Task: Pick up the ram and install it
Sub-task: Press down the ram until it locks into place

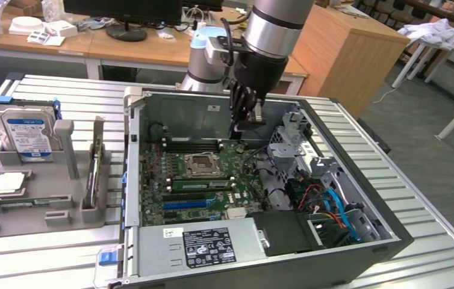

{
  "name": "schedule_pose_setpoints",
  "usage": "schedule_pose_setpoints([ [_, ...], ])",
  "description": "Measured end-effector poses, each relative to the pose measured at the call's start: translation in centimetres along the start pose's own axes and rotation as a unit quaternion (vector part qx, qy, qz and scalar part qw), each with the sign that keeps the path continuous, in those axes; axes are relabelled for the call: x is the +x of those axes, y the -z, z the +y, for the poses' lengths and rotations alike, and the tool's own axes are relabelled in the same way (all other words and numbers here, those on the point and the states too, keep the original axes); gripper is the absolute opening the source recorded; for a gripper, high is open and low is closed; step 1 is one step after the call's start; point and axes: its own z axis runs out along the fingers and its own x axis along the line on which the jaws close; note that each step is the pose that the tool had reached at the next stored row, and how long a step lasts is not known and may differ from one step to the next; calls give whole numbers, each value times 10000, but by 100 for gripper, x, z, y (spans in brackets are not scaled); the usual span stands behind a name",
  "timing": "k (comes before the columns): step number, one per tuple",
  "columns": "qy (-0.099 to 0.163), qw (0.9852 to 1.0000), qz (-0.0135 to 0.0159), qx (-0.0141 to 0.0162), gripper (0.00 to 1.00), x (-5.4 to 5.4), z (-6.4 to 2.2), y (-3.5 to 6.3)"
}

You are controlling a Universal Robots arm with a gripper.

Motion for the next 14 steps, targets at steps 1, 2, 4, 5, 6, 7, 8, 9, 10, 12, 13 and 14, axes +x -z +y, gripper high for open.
schedule_pose_setpoints([
  [1,0,10000,0,0,11,0,16,-1],
  [2,-1,10000,0,0,11,0,32,-1],
  [4,0,10000,0,0,11,0,60,-2],
  [5,0,10000,0,0,11,0,75,-3],
  [6,0,10000,0,0,11,0,88,-3],
  [7,0,10000,0,0,11,0,102,-4],
  [8,0,10000,0,0,11,1,116,-4],
  [9,0,10000,0,0,11,0,130,-5],
  [10,0,10000,0,0,11,1,145,-5],
  [12,-1,10000,0,0,11,1,179,-6],
  [13,0,10000,0,0,11,1,195,-7],
  [14,1,10000,0,0,11,1,211,-8],
])
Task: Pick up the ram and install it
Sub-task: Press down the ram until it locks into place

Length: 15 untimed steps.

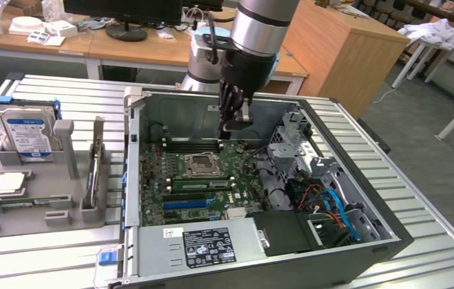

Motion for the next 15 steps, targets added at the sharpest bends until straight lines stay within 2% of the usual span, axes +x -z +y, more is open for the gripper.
schedule_pose_setpoints([
  [15,3,10000,0,0,11,1,203,-7],
])
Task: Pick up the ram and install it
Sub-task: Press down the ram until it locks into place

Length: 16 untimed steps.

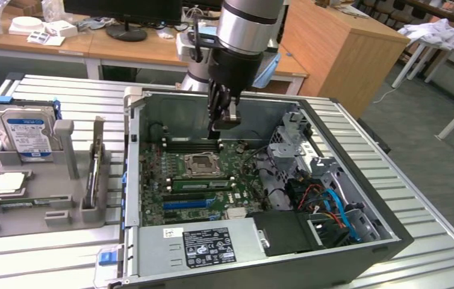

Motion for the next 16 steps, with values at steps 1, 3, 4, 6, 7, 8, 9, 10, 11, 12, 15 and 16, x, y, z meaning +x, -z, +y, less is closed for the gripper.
schedule_pose_setpoints([
  [1,0,10000,0,0,11,0,12,-1],
  [3,0,10000,0,0,11,0,35,-1],
  [4,0,10000,0,0,11,0,43,-1],
  [6,1,10000,1,0,11,0,45,-1],
  [7,1,10000,0,0,11,0,45,-1],
  [8,0,10000,0,0,11,0,46,-2],
  [9,0,10000,0,0,11,0,46,-1],
  [10,0,10000,1,-1,11,0,46,-2],
  [11,0,10000,1,-1,11,1,46,-3],
  [12,0,10000,1,0,11,0,46,-6],
  [15,0,10000,0,0,11,1,45,-18],
  [16,0,10000,0,0,11,1,45,-24],
])
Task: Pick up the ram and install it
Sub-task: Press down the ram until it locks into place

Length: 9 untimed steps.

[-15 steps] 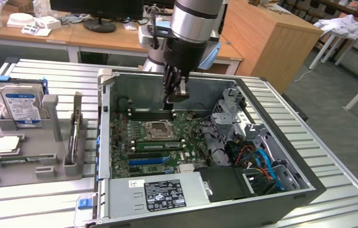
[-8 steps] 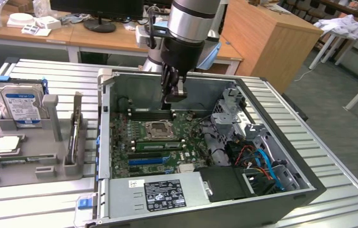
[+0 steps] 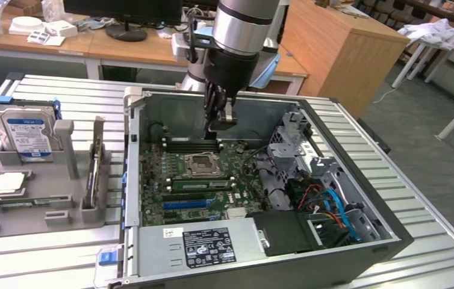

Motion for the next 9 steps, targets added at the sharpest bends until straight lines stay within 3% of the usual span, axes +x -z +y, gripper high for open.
schedule_pose_setpoints([
  [9,0,10000,0,0,11,1,-2,-46],
])
